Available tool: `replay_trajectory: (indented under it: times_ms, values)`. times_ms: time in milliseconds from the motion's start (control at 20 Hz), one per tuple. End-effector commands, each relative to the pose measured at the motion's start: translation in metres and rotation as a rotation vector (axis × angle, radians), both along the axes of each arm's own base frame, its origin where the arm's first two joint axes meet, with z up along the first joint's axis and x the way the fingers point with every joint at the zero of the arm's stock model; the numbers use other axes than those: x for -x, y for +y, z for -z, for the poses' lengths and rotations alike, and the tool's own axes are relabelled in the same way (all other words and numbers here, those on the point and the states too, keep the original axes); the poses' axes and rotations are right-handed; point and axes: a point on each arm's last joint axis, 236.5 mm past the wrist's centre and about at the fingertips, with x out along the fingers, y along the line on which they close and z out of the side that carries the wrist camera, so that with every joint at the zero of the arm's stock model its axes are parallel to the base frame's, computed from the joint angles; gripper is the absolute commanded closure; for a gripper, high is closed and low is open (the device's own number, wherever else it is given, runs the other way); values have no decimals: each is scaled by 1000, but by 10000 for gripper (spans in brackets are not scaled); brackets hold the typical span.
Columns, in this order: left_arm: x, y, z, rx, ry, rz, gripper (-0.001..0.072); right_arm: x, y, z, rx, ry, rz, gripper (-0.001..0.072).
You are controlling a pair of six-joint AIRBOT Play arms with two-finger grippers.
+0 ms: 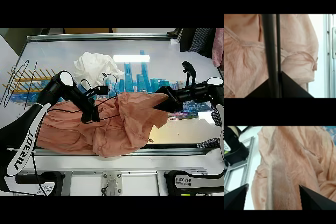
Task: Fold the clothes and pants, and hang the long-sleeved shirts on hangers.
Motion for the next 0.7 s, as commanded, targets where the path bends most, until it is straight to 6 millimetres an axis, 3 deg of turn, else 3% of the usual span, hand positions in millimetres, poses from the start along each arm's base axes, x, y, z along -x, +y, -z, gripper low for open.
replay_trajectory:
  times_ms: [0,650]
  values:
    - [-1,-1,0,3,-2,-1,699,3,7,2,-4,7,-25,-5]
    - [0,-1,0,3,-2,-1,700,2,7,-1,-15,5,-23,-5]
